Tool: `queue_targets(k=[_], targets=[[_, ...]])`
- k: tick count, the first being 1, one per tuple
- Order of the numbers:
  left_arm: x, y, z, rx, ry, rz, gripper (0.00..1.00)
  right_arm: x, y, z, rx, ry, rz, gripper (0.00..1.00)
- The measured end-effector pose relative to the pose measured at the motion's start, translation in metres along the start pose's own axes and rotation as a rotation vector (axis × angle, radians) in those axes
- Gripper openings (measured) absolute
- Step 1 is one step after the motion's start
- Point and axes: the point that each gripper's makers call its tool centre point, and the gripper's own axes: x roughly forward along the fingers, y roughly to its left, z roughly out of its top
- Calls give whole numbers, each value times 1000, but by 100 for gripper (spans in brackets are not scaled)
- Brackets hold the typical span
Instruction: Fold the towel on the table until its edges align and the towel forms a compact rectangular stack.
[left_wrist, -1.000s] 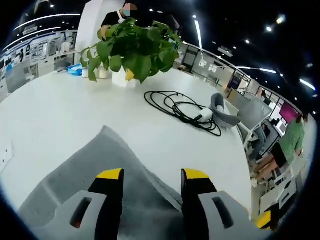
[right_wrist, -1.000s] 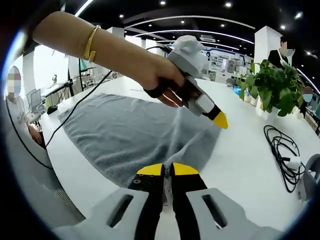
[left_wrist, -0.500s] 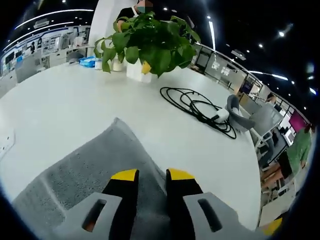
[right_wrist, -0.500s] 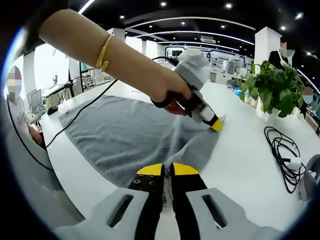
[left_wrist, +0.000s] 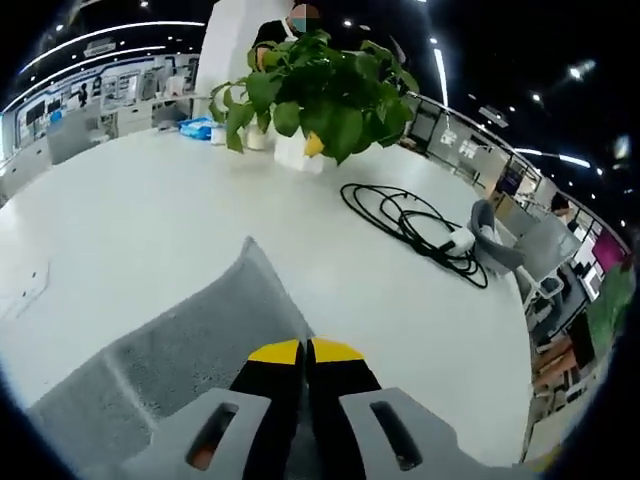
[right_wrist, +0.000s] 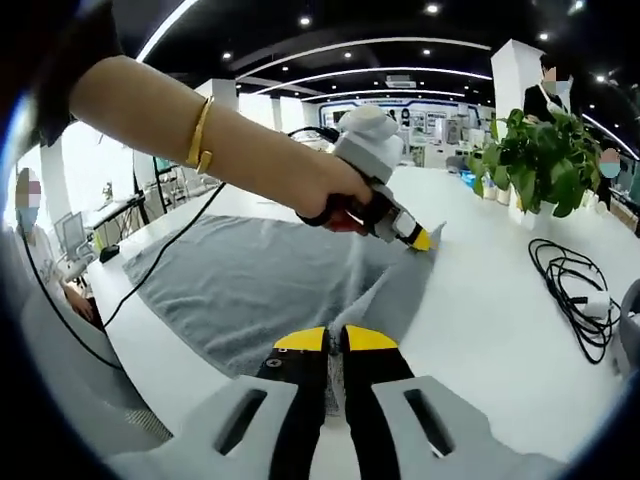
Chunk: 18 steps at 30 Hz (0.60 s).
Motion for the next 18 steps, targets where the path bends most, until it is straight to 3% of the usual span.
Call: queue_targets(k=[4,8,12,18], targets=[[-1,4,7,94,-9,-2,1,1,6,11,6,-12,1,3],[-14,9,10,41,-39,16,1,2,20,22,-2,-29,9,3],[-26,18,5,61,-41,27,1,5,36,24,-14,-23,30,3],[-56,34,2,17,-57,48,1,10,60,34,-8,-26,68,3]])
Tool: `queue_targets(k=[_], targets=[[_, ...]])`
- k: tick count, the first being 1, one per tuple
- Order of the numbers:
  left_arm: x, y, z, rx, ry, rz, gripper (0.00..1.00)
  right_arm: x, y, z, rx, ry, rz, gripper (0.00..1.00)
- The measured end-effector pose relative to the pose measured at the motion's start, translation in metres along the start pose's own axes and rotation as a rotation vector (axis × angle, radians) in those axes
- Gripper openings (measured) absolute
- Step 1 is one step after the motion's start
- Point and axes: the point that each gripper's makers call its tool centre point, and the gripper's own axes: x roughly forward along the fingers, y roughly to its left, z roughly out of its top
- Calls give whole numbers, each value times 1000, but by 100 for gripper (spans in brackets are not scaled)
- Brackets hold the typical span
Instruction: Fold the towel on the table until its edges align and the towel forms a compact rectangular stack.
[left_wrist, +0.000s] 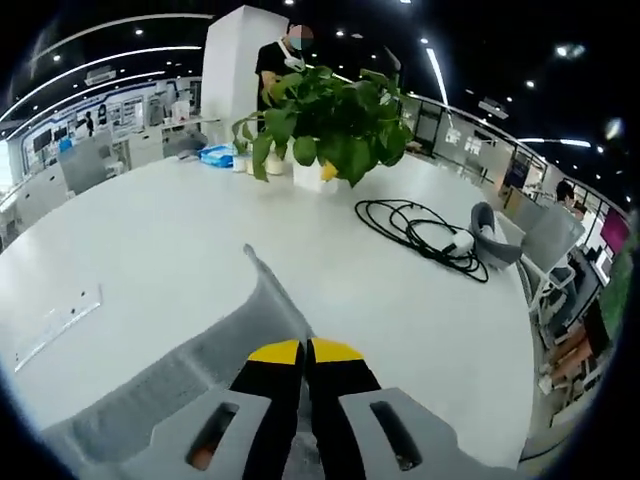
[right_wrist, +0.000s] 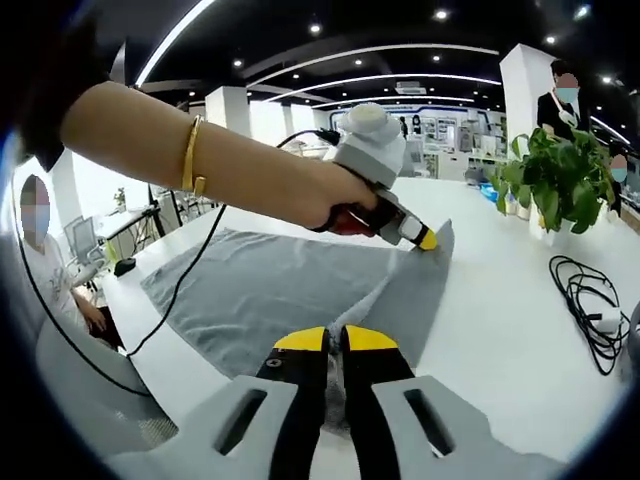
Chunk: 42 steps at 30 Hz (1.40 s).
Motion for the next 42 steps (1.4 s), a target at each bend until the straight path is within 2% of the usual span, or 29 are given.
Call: queue_targets(k=[1,4,5,9,15,21,24,25,26,28,29,32,42], targets=[[-9,2,4,-1,-4,9,1,2,6,3,-6,-4,11,3],[-25,16,1,-5,-25,25,1,5,20,9,-36,-3,38,3],[-30,15,6,-1,-27,27,1,6,23,11,-45,-5,44,3],[-45,34,-5,-23,-34,51,1,8,36,15,-67,-1,61,3],[-65,47,-11,-33,-49,71,1,6,52,18,-71,5,79,3],[-82,55,-12,-53,-65,84,1,14,71,25,-91,1,106,3],[-92,63,-14,-64,-72,102,1,16,88,32,-89,-14,149,0],[-93,65,-14,-83,-78,84,1,18,95,33,-120,-19,166,0],[-94,61,-11,-87,-96,65,1,19,98,32,-150,-12,169,0],[-96,56,-11,-76,-98,62,1,24,101,25,-151,10,170,0],[-101,61,-20,-57,-78,79,1,25,101,24,-143,9,169,0],[-103,66,-26,-80,-77,85,1,24,102,22,-123,10,166,0],[-104,71,-27,-79,-73,86,1,26,98,11,-147,46,157,0]])
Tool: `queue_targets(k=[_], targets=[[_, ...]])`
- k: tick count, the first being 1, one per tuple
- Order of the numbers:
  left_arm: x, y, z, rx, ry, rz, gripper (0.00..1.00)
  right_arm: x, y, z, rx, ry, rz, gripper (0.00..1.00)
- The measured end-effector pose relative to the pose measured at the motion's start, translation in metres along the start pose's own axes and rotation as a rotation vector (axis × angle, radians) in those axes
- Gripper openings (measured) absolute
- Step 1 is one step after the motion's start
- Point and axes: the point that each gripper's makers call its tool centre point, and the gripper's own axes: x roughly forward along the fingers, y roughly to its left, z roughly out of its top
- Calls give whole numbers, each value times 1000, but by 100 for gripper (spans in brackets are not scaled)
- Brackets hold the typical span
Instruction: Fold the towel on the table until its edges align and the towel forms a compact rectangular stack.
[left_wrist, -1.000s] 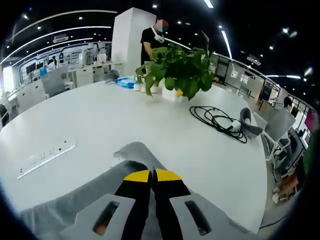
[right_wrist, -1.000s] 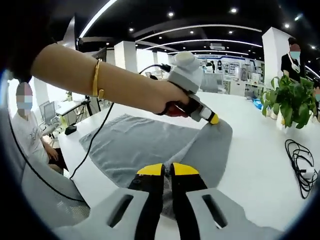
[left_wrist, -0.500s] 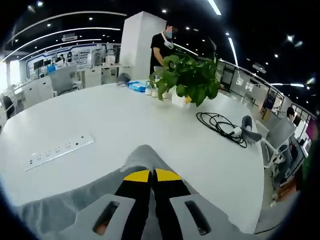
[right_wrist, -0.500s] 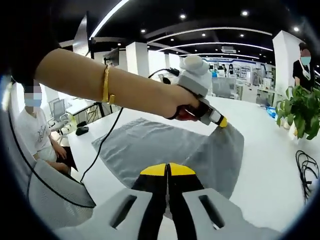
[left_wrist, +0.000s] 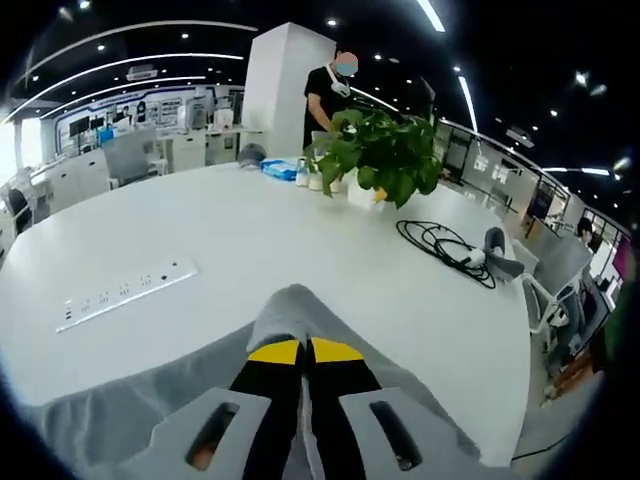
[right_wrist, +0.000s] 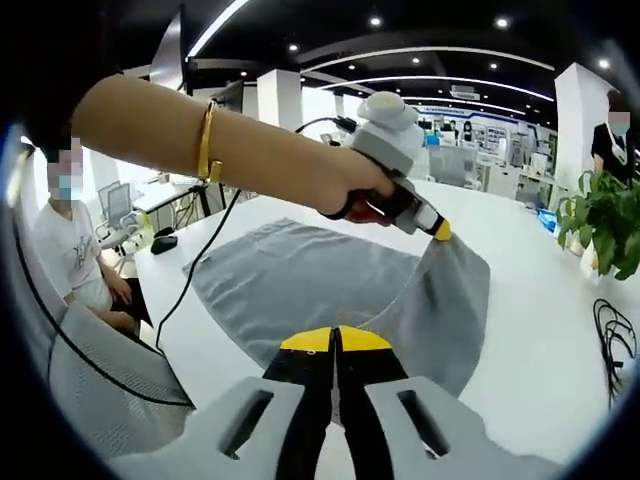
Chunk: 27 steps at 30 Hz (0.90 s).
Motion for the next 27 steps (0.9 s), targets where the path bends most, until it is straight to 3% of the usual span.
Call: queue_targets(k=[13,22,27], targets=[[2,13,-2,0,14,-21,1,29,-5,-16,-78,77,14,9],[0,15,-4,-17,-1,-46,1,70,0,-33,-118,149,34,12],[-6,6,2,16,-28,-102,2,85,4,-40,-134,175,50,13]])
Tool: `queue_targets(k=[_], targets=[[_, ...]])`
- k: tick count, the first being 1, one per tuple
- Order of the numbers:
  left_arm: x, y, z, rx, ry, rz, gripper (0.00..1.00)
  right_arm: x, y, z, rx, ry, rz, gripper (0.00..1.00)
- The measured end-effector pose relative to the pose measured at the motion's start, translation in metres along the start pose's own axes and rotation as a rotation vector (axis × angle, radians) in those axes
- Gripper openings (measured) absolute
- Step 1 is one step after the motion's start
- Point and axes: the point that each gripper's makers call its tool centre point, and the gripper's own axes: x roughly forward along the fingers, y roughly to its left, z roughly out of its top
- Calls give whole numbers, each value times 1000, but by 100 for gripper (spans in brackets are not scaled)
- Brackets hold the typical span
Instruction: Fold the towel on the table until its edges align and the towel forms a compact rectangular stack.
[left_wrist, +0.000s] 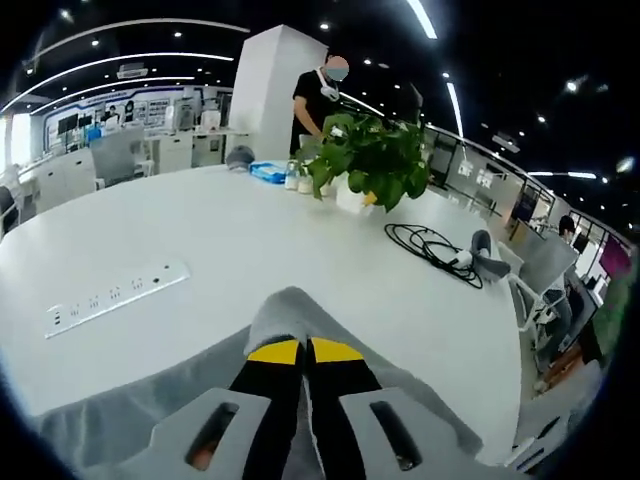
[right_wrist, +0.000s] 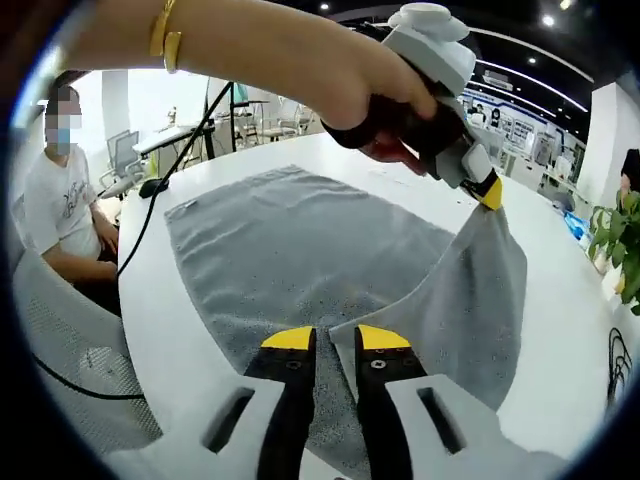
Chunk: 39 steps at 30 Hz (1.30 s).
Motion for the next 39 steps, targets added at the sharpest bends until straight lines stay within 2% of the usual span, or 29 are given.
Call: queue_targets(k=[8,10,14,16,19,24,25,31,34,39], targets=[[0,-2,2,16,-5,-27,2,20,-5,-14,27,44,-15,13],[0,-4,0,14,-3,-29,2,25,-5,-21,36,74,-22,13],[-2,-1,-1,9,-12,-36,2,31,-3,-24,31,82,-29,13],[-4,-1,-2,-4,-14,-36,2,31,-7,-24,33,84,-61,13],[-5,0,-6,-20,-18,-33,2,33,-5,-21,34,70,-59,14],[-7,2,-11,-30,-9,-31,2,42,-4,-27,4,95,-66,13],[-7,3,-12,-35,-9,-29,2,44,-5,-25,21,73,-76,13],[-9,6,-13,-37,-9,-26,2,41,-6,-24,35,69,-75,9],[-8,9,-16,-41,-3,-31,2,38,-7,-24,86,57,-64,5],[-9,12,-17,-49,-4,-29,2,31,-9,-21,120,40,-72,4]])
